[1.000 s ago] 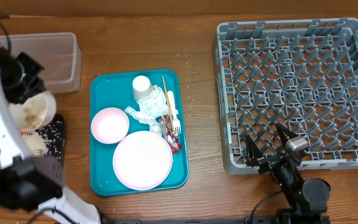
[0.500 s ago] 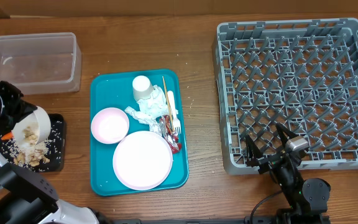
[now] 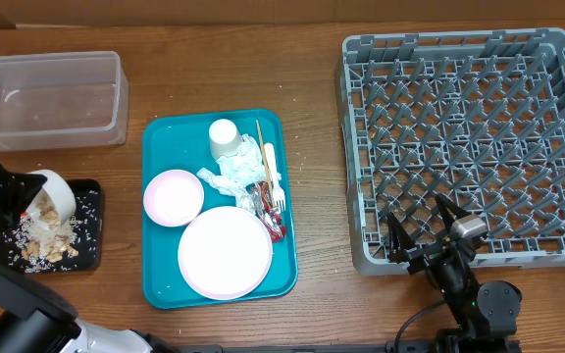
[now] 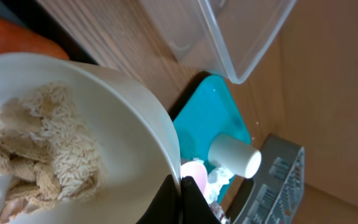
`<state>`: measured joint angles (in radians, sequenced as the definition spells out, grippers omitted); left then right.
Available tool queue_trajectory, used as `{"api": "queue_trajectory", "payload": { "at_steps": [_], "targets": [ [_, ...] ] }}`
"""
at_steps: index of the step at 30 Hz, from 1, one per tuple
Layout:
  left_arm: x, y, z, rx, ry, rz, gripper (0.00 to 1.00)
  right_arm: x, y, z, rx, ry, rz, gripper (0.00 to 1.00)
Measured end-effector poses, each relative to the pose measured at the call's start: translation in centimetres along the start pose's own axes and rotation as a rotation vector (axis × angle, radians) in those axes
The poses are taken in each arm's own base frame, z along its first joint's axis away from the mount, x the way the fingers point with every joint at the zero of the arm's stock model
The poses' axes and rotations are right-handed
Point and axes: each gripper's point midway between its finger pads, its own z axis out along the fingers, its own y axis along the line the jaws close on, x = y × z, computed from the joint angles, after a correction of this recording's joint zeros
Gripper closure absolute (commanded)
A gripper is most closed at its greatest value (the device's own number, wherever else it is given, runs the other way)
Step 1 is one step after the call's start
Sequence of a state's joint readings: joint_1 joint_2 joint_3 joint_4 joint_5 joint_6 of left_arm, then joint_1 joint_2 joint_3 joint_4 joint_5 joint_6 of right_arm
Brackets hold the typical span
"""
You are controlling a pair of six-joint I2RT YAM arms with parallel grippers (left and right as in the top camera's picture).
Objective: Sort waste into correct bins and load items into the dishwasher rack
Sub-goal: 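Tilt the bowl with the left gripper to dump rice and shells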
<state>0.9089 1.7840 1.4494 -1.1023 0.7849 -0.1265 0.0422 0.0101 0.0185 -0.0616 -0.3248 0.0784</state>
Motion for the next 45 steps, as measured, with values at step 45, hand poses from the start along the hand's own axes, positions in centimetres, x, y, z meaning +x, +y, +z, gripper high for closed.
{"api": "queue_trajectory", "payload": {
  "at_steps": [45],
  "targets": [
    [-0.8, 2.4, 0.6, 0.496, 0.042, -0.198, 0.96, 0.0, 0.0, 0.0, 0.0, 0.0, 0.0, 0.0]
  ]
}}
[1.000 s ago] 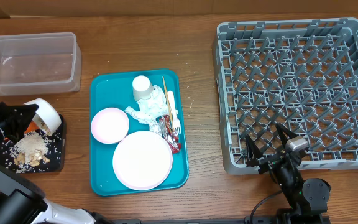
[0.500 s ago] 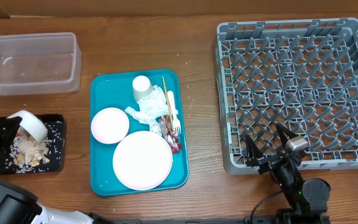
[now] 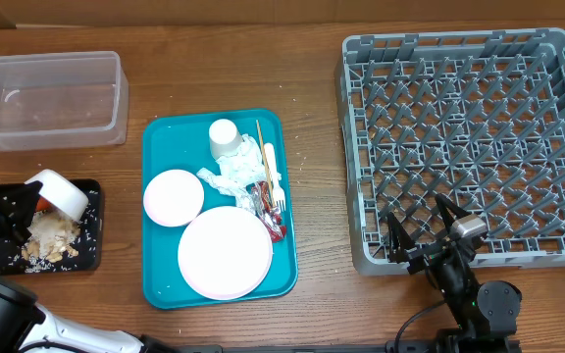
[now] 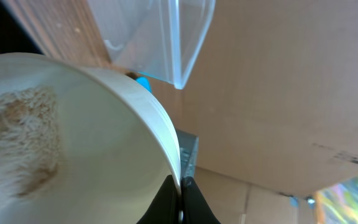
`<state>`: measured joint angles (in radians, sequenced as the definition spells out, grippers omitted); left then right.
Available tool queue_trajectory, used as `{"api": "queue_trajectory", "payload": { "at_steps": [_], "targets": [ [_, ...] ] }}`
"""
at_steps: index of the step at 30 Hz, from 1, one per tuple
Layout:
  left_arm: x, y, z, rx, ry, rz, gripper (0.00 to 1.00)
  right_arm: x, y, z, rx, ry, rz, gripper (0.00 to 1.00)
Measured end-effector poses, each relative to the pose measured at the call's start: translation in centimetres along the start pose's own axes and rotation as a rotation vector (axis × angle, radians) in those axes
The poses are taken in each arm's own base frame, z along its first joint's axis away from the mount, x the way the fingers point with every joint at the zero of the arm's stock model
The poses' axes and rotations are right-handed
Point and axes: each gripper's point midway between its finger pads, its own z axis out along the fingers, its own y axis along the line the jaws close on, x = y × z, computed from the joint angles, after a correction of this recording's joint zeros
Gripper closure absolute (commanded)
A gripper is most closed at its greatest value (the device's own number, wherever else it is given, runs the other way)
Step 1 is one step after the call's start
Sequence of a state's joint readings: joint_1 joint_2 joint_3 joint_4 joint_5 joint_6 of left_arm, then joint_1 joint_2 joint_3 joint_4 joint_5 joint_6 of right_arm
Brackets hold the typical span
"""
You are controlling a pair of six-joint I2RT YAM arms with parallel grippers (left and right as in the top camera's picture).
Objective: Sort waste into correct bins and load items into the dishwasher rack
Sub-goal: 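Tilt the bowl with the left gripper to dump rice and shells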
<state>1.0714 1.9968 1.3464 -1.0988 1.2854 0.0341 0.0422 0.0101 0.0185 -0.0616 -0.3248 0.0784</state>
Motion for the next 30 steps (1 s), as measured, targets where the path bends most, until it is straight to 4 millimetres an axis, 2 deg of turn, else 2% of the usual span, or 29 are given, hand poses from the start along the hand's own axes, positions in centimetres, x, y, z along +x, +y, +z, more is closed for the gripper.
{"api": "queue_trajectory", "payload": {
  "at_steps": [7, 11, 21, 24, 30],
  "targets": [
    [0.5, -0.9, 0.0, 0.058, 0.01, -0.007, 0.96, 0.0, 0.0, 0.0, 0.0, -0.001, 0.0, 0.0],
    [1.4, -1.0, 0.0, 0.061, 0.031, -0.088, 0.96, 0.0, 0.0, 0.0, 0.0, 0.0, 0.0, 0.0],
    [0.6, -1.2, -0.5, 0.087, 0.004, -0.074, 0.96, 0.0, 0.0, 0.0, 0.0, 0.0, -0.001, 0.0],
    [1.6, -1.4, -0.8, 0.096, 0.019, -0.172, 0.96, 0.0, 0.0, 0.0, 0.0, 0.0, 0.0, 0.0],
    [0.9, -1.3, -1.0, 0.103, -0.002, -0.09, 0.96, 0.0, 0.0, 0.0, 0.0, -0.001, 0.0, 0.0]
  ]
}}
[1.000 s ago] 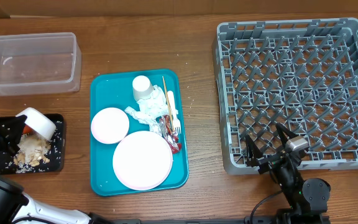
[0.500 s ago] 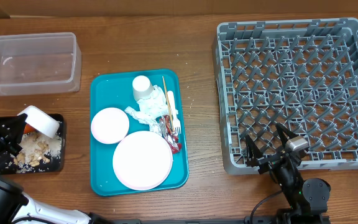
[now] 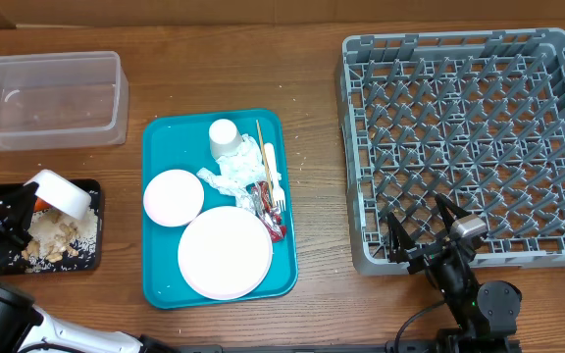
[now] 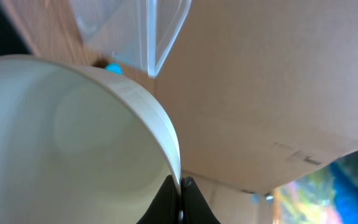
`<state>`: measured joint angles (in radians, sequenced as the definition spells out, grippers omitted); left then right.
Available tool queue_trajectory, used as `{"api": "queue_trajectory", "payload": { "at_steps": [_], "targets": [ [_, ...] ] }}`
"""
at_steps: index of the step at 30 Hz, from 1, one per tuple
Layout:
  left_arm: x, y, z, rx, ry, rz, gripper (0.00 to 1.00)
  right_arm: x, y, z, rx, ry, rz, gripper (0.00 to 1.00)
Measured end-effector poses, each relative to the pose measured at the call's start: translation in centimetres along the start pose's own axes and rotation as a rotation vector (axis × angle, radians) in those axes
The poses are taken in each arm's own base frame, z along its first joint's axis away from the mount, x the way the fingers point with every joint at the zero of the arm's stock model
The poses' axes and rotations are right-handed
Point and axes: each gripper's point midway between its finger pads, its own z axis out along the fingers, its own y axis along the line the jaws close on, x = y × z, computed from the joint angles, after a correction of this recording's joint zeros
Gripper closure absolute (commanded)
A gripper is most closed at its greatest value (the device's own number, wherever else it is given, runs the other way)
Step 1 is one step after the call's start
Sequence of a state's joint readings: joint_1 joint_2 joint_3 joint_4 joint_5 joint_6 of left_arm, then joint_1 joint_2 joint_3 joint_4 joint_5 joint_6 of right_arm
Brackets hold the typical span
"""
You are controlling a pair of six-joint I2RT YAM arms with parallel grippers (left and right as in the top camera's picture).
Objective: Sort waste into correct bins and load items into the dishwasher rack
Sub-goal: 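Tilt the bowl with the left gripper to dump rice and shells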
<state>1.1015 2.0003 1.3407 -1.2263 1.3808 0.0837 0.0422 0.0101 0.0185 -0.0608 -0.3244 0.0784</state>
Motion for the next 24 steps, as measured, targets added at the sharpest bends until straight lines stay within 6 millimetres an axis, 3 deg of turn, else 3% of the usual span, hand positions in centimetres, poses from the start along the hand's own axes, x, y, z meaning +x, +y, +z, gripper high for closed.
{"api": "queue_trajectory", "payload": {
  "at_steps": [11, 18, 21, 24],
  "targets": [
    [0.3, -0.3, 0.0, 0.015, 0.004, -0.005, 0.96, 0.0, 0.0, 0.0, 0.0, 0.0, -0.001, 0.0],
    [2.5, -0.5, -0.1, -0.001, 0.046, -0.055, 0.96, 0.0, 0.0, 0.0, -0.001, 0.001, 0.0, 0.0],
    [3.6, -1.4, -0.3, -0.002, 0.06, -0.03, 0.96, 0.0, 0.0, 0.0, 0.0, 0.0, 0.0, 0.0],
    [4.6, -3.8, -0.7, -0.017, 0.054, 0.073, 0.96, 0.0, 0.0, 0.0, 0.0, 0.001, 0.0, 0.0]
  ]
}}
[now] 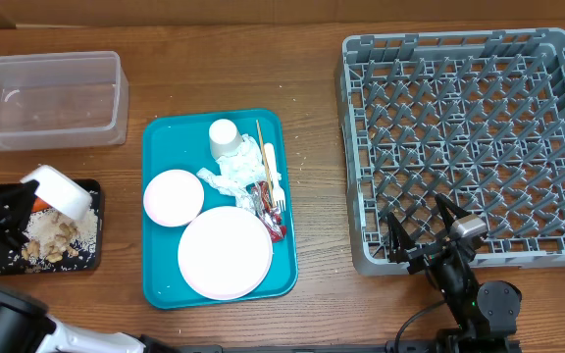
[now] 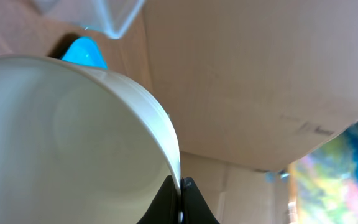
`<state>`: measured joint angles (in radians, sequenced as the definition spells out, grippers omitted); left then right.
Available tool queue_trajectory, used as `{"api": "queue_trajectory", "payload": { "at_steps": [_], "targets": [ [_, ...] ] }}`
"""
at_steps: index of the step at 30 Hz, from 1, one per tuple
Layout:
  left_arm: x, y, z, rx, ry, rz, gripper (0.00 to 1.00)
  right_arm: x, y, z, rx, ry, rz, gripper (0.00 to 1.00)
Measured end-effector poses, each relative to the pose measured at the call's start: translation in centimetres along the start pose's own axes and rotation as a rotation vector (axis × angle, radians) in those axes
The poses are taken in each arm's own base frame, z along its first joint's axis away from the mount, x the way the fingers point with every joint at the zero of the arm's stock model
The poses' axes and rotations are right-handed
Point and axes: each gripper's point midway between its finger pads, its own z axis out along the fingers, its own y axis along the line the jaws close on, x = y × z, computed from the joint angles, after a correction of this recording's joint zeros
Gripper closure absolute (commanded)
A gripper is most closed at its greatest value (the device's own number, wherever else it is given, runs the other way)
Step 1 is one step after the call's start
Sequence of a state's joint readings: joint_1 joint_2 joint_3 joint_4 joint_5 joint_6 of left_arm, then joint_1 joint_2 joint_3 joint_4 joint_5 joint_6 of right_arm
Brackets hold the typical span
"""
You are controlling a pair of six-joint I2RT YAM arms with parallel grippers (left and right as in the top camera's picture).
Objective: Sort waste into correct bins and load items into the dishwasher rack
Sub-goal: 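Tilt the bowl with the left gripper to dump rice and shells, then carry the emptied white bowl with the left gripper onto the teal tray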
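My left gripper [image 2: 180, 186] is shut on the rim of a white bowl [image 2: 73, 143], whose inside shows bare. Overhead, the bowl [image 1: 59, 189] hangs tipped over the black bin [image 1: 88, 257], which holds rice and brown food scraps [image 1: 52, 233]. On the teal tray [image 1: 165, 284] lie a large white plate [image 1: 224, 252], a small pink plate [image 1: 173, 196], an upturned white cup [image 1: 225, 136], crumpled paper [image 1: 231, 176], wrappers, a chopstick and a white fork [image 1: 273, 176]. The grey dishwasher rack [image 1: 469, 137] stands at the right. My right gripper [image 1: 422, 233] sits by the rack's front edge with its fingers apart.
A clear plastic bin [image 1: 47, 100] stands at the back left, behind the black bin. A cardboard wall [image 2: 241, 81] runs along the far side of the table. Scattered rice grains lie on the wood between the black bin and the tray.
The bowl is tipped a little further, and the left wrist view now looks higher up the cardboard wall. The bowl stays bare inside. The right arm has not moved.
At first my left gripper held the bowl full of rice and scraps, tilted over the black bin. Then only a little rice clung inside and a heap lay in the bin. After that the bowl was bare, and it remains held tipped above the bin.
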<state>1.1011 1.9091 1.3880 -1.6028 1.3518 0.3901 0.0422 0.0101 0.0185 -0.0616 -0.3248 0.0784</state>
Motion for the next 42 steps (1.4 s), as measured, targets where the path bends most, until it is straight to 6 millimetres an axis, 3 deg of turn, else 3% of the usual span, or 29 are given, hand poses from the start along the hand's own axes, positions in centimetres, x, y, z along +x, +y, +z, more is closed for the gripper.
{"api": "queue_trajectory", "payload": {
  "at_steps": [5, 11, 14, 19, 24, 27, 33, 37, 42],
  "targets": [
    [2.8, -4.6, 0.5, -0.047, 0.015, 0.224, 0.96, 0.0, 0.0, 0.0, 0.0, 0.0, 0.0, 0.0],
    [6.7, -8.9, 4.3, -0.088, 0.112, 0.534, 0.96, 0.0, 0.0, 0.0, 0.0, 0.0, 0.0, 0.0],
    [7.3, -9.6, 7.5, -0.203, 0.15, 0.647, 0.96, 0.0, 0.0, 0.0, 0.0, 0.0, 0.0, 0.0],
    [9.9, -8.8, 13.5, -0.482, 0.172, 0.67, 0.96, 0.0, 0.0, 0.0, 0.0, 0.0, 0.0, 0.0],
    [11.6, -9.3, 17.9, -0.664, 0.058, 0.778, 0.96, 0.0, 0.0, 0.0, 0.0, 0.0, 0.0, 0.0],
    [11.9, -9.1, 19.0, -0.768, -0.05, 0.82, 0.96, 0.0, 0.0, 0.0, 0.0, 0.0, 0.0, 0.0],
    [8.9, -7.9, 21.3, -0.867, -0.198, 0.833, 0.96, 0.0, 0.0, 0.0, 0.0, -0.001, -0.001, 0.0],
    [7.1, -4.2, 23.9, -0.928, -0.157, 0.796, 0.96, 0.0, 0.0, 0.0, 0.001, 0.0, 0.0, 0.0],
    [7.0, 1.4, 26.7, -1.0, -0.03, 0.739, 0.96, 0.0, 0.0, 0.0, 0.0, 0.0, 0.0, 0.0]
  ]
}}
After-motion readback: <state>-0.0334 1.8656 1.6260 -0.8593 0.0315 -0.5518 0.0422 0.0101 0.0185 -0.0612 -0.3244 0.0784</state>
